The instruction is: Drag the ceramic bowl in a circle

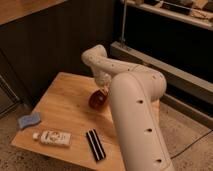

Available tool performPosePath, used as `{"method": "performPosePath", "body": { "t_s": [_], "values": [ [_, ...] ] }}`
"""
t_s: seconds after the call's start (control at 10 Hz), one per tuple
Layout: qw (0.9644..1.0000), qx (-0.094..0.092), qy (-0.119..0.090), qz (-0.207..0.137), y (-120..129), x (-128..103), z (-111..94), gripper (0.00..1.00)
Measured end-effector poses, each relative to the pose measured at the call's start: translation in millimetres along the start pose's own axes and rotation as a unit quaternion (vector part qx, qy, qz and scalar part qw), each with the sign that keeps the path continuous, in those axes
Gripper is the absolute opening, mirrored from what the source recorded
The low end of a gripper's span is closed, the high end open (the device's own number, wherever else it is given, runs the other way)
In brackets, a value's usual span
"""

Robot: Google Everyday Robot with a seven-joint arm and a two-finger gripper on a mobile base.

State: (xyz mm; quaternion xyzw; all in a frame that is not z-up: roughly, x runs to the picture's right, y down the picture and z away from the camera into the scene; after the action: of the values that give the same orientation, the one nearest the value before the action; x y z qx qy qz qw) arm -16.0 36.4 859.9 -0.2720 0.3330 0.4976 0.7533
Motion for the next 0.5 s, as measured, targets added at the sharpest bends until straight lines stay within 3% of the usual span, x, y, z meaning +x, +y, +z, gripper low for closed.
{"method": "performPosePath", "body": {
  "t_s": [0.2, 0.5],
  "values": [
    [0.9992, -0.010, -0.002, -0.039, 29, 16, -2, 0.00],
    [0.9959, -0.008, 0.012, -0.090, 61, 43, 13, 0.00]
  ]
}}
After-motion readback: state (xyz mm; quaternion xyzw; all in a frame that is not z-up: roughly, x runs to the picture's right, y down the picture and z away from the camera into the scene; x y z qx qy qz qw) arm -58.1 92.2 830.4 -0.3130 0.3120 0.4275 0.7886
